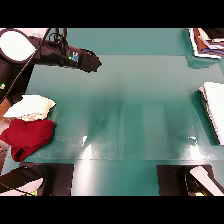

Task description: Fold the shirts.

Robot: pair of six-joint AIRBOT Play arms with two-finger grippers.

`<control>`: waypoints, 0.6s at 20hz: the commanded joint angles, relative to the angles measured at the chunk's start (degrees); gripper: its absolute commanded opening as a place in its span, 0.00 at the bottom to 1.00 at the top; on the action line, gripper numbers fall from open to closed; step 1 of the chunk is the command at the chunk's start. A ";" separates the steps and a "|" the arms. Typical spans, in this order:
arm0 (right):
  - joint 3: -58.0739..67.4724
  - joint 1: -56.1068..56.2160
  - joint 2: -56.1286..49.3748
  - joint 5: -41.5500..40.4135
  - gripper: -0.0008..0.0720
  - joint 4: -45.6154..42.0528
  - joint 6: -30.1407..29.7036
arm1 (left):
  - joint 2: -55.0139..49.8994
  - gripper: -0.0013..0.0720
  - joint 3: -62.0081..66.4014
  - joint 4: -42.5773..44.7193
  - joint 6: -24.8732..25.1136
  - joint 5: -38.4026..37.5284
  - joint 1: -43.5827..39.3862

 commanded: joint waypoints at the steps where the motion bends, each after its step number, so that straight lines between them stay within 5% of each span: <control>1: 2.47 19.30 0.09 1.09 0.85 4.20 -0.02 | 0.00 0.05 -0.02 -0.04 -0.04 0.24 -0.02; 2: 2.67 25.94 0.11 -0.39 0.84 4.22 -0.02 | 0.00 0.05 -0.02 -0.04 -0.02 0.26 -0.02; 3: 2.67 31.82 0.09 -2.23 0.72 4.15 -0.02 | 0.00 0.05 -0.02 -0.04 -0.02 0.24 -0.02; 6: 2.62 46.88 0.07 -8.41 0.09 4.07 -0.07 | 0.00 0.05 -0.02 -0.04 -0.02 0.26 -0.02; 12: 2.60 57.72 0.07 -11.78 0.03 4.15 -0.04 | 0.00 0.05 -0.02 -0.04 -0.02 0.26 -0.02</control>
